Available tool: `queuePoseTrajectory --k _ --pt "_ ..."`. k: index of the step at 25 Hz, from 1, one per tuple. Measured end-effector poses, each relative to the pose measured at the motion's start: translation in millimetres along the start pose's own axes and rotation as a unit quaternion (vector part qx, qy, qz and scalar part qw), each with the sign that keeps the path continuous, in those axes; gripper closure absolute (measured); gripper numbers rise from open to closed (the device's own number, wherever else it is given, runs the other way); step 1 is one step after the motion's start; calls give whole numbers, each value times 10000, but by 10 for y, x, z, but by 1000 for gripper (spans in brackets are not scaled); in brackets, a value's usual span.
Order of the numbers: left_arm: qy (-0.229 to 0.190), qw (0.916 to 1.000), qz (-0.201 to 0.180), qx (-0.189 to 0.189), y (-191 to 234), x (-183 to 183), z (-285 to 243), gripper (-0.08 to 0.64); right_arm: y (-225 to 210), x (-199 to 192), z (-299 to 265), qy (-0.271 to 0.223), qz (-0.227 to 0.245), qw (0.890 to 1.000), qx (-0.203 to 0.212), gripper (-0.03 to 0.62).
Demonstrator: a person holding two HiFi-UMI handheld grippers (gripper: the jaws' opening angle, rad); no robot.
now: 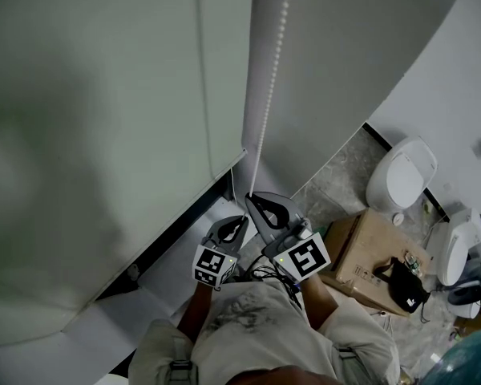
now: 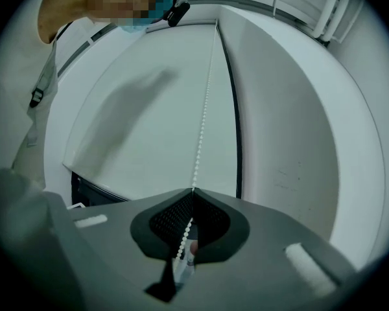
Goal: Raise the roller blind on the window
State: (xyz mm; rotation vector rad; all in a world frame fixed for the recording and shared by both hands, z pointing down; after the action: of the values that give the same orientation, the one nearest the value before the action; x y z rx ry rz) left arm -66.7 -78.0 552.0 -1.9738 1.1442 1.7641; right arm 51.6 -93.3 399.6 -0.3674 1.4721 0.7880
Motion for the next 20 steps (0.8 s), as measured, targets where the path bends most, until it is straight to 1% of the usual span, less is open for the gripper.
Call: queuePoseTrajectory --k 5,8,13,18,20 --pt "17 9999 151 -20 37 -131 24 540 67 -107 -1 -3 -32 10000 66 581" --pt "97 9998 170 20 68 -167 5 540 73 -153 -17 72 19 9999 137 581" --pt "282 9994 153 137 53 -404 75 540 218 -338 72 257 32 9993 259 581" --pt "333 9994 34 114 18 -421 109 539 237 -326 88 233 -13 9994 250 581" --pt "251 9996 74 76 19 -356 143 537 221 -303 74 190 -32 9995 240 581"
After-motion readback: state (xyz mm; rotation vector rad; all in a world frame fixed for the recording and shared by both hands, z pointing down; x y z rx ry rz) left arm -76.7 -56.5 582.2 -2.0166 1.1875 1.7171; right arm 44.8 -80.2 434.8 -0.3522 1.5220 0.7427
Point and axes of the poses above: the fingertips, and each gripper's own axes: z backward along the fingers, y to its left, x out of its top, the point moved 9 cm from there along z, backward along the fingers, and after that the axes turned 9 degrees about z, right-handed, at the moved point
